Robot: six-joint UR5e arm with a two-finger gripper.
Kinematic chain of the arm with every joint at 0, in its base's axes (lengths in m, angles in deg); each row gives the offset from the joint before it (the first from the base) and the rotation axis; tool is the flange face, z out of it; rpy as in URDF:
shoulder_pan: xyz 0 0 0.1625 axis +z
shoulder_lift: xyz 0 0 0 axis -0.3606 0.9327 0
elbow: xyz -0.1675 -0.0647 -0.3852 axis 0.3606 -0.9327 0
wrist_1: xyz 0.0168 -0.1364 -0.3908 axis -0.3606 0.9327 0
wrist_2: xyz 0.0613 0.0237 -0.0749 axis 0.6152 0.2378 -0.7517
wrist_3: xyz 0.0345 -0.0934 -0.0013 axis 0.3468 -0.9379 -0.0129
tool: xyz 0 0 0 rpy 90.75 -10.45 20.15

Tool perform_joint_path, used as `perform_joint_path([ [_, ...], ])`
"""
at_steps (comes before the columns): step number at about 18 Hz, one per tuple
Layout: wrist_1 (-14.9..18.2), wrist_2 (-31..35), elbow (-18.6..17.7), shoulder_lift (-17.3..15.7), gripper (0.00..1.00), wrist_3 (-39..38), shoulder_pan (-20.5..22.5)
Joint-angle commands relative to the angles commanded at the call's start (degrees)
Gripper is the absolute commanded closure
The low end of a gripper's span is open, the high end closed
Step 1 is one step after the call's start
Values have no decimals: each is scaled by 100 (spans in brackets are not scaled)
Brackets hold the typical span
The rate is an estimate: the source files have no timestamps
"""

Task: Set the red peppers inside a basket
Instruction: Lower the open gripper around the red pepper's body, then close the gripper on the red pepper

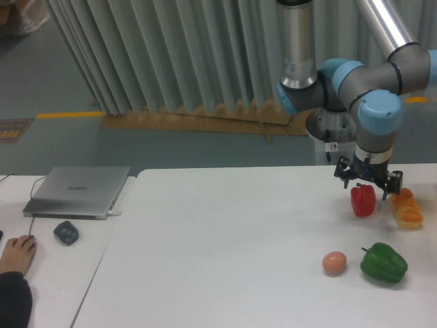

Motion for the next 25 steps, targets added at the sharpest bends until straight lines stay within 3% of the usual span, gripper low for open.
perform_joint_path([
  [12,-53,123,150,465,0,-18,-61],
  [16,-62,457,167,703,0,-210,-237],
  [25,-62,448,44,686,0,-211,-290],
])
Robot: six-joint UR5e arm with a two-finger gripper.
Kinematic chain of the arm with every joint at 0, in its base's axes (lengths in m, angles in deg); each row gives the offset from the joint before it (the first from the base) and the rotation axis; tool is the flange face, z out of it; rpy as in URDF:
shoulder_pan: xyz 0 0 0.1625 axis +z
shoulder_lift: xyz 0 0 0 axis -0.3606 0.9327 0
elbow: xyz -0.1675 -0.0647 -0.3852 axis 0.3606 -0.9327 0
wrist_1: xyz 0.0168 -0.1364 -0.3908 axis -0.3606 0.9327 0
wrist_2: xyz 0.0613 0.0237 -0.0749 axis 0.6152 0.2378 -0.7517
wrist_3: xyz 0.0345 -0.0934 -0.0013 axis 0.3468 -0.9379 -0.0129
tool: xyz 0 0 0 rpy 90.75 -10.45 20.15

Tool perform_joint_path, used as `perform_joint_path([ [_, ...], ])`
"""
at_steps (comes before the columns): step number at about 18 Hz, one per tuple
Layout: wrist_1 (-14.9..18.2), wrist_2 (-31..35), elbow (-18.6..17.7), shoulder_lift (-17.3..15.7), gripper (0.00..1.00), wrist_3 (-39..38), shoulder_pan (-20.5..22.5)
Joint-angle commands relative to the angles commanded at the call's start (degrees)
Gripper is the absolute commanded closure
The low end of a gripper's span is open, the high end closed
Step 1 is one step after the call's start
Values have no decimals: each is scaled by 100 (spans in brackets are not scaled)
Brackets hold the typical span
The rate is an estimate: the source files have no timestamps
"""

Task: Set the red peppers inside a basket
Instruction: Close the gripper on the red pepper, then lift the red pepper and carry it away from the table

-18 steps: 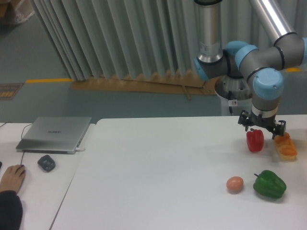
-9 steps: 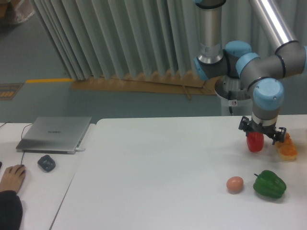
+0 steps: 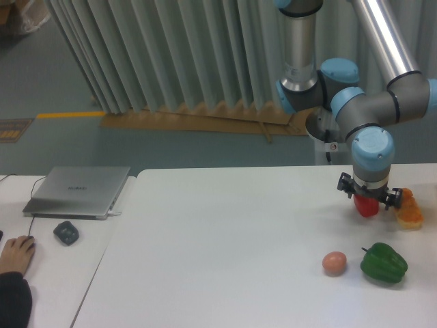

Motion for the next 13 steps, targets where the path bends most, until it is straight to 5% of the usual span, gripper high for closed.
perform_joint_path([
  [5,0,18,-18,-9,3,17,-9],
  [6,0,9,-61,-17,20,9,-9],
  [8,0,26,-53,-35,22,26,-9],
  [13,17,35,-1,-44,49,44,-9],
])
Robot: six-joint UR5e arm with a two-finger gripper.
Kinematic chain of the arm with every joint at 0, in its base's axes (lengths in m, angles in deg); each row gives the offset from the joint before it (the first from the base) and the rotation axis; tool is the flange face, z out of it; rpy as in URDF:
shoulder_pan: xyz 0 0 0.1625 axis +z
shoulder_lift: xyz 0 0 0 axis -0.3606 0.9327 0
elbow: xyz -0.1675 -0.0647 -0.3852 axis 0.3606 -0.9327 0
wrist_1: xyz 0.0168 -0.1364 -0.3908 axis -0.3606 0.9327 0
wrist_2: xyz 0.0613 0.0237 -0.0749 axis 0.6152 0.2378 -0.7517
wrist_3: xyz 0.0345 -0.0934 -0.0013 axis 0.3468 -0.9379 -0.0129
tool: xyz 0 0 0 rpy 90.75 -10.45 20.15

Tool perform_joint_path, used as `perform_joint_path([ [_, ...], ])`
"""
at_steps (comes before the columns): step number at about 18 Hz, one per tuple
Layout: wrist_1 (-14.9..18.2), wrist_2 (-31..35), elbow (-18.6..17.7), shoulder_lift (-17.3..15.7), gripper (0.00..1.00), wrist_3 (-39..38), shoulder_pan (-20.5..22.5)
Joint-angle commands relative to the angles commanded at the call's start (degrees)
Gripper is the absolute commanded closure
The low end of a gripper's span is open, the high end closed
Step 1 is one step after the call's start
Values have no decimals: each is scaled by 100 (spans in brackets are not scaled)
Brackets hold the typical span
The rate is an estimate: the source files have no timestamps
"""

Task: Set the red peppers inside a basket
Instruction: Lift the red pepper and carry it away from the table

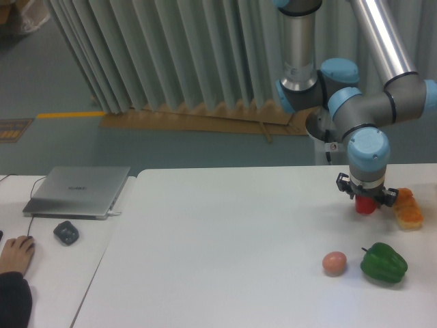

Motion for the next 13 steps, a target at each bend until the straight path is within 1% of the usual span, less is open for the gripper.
perform_joint_path([
  [6,123,0,114,-35,53,35,9],
  [9,220,-70,351,-158,53,201,35],
  [10,220,-79,500,-184,53,341,44],
  [12,263,-123,816,-185,53,378,79],
  [13,281,-210,957,-254,53,387,105],
])
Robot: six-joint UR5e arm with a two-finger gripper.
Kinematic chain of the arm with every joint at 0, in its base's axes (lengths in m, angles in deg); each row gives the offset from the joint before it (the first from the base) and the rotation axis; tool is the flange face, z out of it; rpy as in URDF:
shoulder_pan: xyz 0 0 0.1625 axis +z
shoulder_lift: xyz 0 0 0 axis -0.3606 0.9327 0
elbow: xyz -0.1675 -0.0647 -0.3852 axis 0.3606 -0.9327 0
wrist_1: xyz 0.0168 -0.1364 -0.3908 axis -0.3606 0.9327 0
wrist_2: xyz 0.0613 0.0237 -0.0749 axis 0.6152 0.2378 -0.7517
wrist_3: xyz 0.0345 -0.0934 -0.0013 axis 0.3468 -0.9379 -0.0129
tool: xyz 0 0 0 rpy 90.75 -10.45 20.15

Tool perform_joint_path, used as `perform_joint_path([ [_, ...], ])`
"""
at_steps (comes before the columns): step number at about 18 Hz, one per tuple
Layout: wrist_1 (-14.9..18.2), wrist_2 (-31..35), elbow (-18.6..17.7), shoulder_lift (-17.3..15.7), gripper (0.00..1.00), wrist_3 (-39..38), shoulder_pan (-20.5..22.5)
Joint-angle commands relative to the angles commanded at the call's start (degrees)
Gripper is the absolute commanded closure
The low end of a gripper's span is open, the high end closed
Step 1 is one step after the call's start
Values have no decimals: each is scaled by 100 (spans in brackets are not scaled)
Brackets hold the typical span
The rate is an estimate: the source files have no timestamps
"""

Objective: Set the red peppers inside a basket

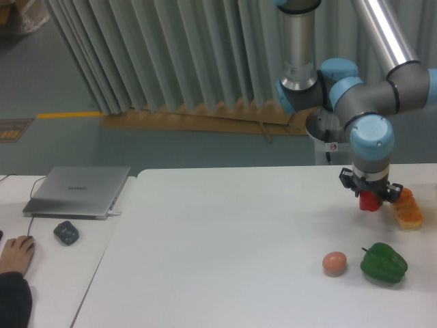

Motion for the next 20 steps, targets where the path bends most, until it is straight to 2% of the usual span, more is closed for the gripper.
perform_joint_path([
  [4,-9,8,317,-97,53,763,263],
  [9,-53,52,458,-89,53,2027,1088],
  [12,-88,61,520,-54,53,2504,1502],
  [16,-482,52,538,69,53,2838,1792],
  [20,-676,61,573,341,53,3375,2092],
])
